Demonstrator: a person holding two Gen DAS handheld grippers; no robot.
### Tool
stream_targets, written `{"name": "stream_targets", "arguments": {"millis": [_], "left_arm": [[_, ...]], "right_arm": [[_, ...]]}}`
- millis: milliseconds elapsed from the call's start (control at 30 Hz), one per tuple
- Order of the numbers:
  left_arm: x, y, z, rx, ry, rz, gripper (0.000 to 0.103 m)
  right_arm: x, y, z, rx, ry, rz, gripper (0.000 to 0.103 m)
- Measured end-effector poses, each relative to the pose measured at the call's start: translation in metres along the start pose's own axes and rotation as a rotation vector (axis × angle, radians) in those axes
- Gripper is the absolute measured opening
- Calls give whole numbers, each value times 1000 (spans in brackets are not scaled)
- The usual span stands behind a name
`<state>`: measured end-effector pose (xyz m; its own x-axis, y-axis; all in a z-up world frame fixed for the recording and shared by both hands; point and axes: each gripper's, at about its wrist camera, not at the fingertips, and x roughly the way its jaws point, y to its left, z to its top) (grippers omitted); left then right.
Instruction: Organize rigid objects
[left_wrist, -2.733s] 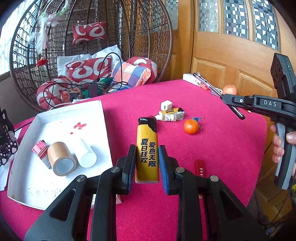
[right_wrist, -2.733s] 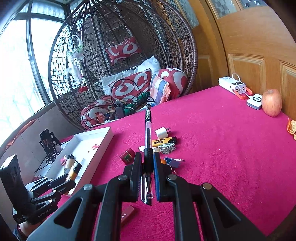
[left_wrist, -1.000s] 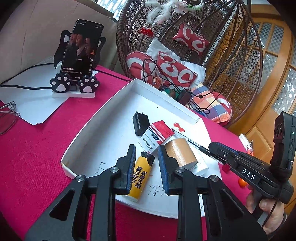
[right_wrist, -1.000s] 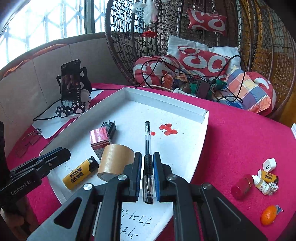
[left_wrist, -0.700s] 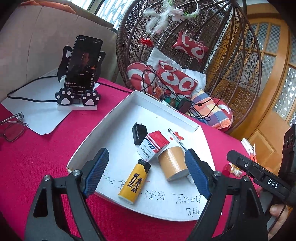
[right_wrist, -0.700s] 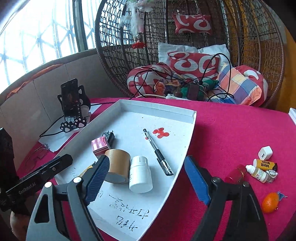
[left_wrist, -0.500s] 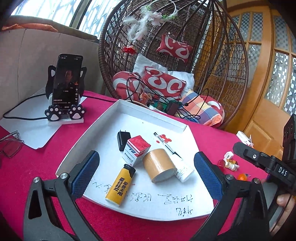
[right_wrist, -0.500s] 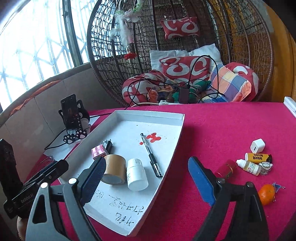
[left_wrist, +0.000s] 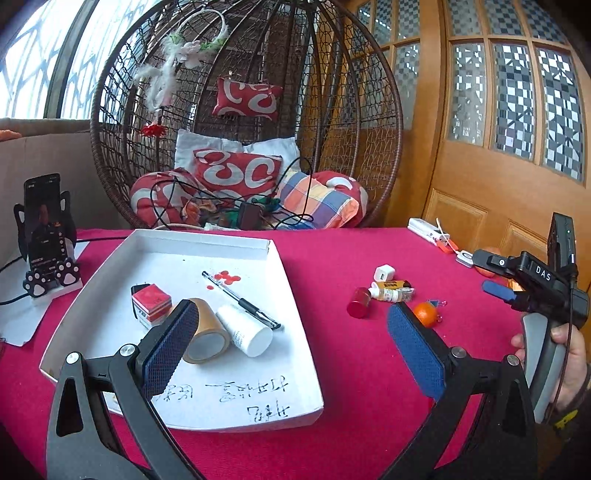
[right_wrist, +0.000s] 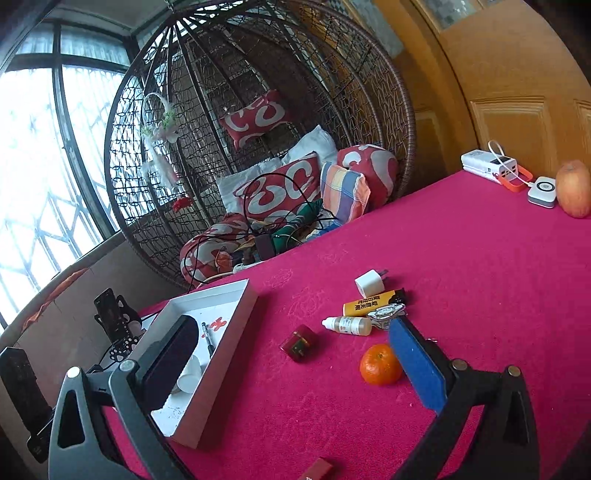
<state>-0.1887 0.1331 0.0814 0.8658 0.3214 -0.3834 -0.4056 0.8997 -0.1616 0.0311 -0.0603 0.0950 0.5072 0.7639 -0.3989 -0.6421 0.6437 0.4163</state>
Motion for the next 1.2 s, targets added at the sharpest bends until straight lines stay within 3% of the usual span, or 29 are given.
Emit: {"name": "stream_targets", "arguments": {"millis": [133,267,567,733,900,933,1000,1033,1067,1200], "left_arm": [[21,-42,-12,102,136,-111,103],[37,-80,-28,195,223,-155,103],[70,-118,-49,238,397,-250,103],[86,-139,-63,302,469,-233,79],[91,-152,-68,342,495,-240,73],[92,-153,-69,350,501,-236,63],[93,-153,-69,352,505,-239,53],[92,-152,-69,346,502,-239,39],[91,-150,-68,340,499,-241,33],[88,-148,-68,339,495,-250,25]], "right_arm": [[-10,-52,-9,105,26,-83,103],[-16,-85,-22,154,22,-150,103],[-17,-107,-32,235,31,-97,103],[-20,-108,-33,235,17,-60,103],[-21,-110,-34,239,5,-27,103],[-21,-110,-34,239,4,-23,103],[-21,-109,-34,235,8,-20,103],[-20,-108,-34,231,18,-22,103],[-19,-107,-33,224,32,-29,103],[-9,-86,-27,81,109,-78,103]]}}
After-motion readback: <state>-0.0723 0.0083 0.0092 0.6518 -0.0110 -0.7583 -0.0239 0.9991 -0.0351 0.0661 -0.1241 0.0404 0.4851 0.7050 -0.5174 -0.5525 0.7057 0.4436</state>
